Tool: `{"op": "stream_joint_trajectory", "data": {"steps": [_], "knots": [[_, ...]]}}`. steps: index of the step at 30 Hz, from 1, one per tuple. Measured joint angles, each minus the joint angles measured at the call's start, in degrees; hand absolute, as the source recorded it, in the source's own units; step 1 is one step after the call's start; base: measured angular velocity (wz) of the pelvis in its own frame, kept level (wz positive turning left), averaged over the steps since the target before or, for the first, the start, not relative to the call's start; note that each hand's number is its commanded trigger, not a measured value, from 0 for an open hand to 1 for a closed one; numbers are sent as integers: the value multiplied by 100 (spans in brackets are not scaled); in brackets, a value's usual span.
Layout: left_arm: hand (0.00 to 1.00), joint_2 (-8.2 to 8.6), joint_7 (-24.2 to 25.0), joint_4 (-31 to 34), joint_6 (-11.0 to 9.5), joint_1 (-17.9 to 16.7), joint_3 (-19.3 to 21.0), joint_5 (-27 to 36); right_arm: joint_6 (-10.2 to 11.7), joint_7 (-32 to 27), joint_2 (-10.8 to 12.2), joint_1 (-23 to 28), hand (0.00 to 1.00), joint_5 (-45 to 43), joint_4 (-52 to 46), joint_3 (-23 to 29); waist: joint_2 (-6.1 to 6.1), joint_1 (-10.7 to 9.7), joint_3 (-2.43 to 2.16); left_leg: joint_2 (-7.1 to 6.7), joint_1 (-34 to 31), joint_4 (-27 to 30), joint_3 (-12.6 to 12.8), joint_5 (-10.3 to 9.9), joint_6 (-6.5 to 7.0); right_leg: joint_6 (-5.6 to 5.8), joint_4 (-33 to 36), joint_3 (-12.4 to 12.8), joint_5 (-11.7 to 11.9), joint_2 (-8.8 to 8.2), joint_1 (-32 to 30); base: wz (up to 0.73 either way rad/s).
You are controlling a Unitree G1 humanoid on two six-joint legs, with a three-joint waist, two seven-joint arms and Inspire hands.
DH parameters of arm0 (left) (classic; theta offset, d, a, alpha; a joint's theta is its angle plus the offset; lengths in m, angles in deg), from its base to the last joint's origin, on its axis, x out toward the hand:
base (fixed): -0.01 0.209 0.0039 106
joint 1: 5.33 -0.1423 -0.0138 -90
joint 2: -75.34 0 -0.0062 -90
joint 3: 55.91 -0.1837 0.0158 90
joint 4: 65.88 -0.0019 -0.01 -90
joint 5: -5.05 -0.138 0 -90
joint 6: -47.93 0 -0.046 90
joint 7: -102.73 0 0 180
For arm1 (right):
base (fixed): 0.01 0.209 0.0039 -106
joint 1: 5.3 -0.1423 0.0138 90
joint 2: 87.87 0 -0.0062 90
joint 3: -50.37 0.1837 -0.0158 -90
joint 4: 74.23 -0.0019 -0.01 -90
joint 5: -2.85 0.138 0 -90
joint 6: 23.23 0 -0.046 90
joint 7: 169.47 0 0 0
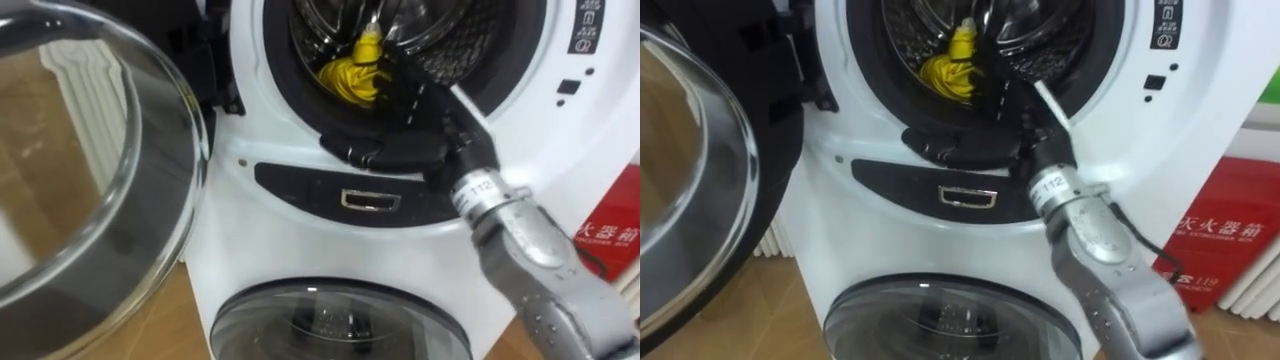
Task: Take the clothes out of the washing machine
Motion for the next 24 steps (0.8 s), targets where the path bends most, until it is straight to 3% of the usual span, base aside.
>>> {"op": "stream_joint_trajectory", "data": {"steps": [2, 6, 10, 17, 24], "knots": [[0, -3, -14, -1, 1, 0, -29, 4, 220, -194, -65, -292, 0, 6, -132, 227, -3, -1, -2, 0, 64, -63, 5, 4, 2, -24, -10, 4, 12, 9, 40, 0], [0, -9, -14, -8, -66, -9, -118, 5, 225, -202, -112, -276, 0, -36, -298, 209, -46, -19, -23, -2, 170, -169, 0, 0, -1, -65, -100, -12, -2, 26, 153, 0], [0, -12, -5, -18, -129, -13, -130, 5, 278, -246, -112, -241, 0, -34, -564, 184, -98, -30, 8, -1, 200, -199, 0, -42, -17, -87, -118, -16, -45, 53, 159, 0], [0, -13, -5, -121, -339, 40, -115, 14, 340, -270, -117, -129, 0, -53, -796, 163, -165, -79, 24, 13, 208, -193, -13, -93, -32, -94, -200, -28, -42, 71, 176, 0], [0, -15, -2, -227, -343, 51, -104, 13, 340, -317, -118, -129, 0, -54, -796, 164, -189, -78, 22, 9, 204, -187, -11, -101, -26, -91, -199, -16, -44, 67, 176, 0]]}}
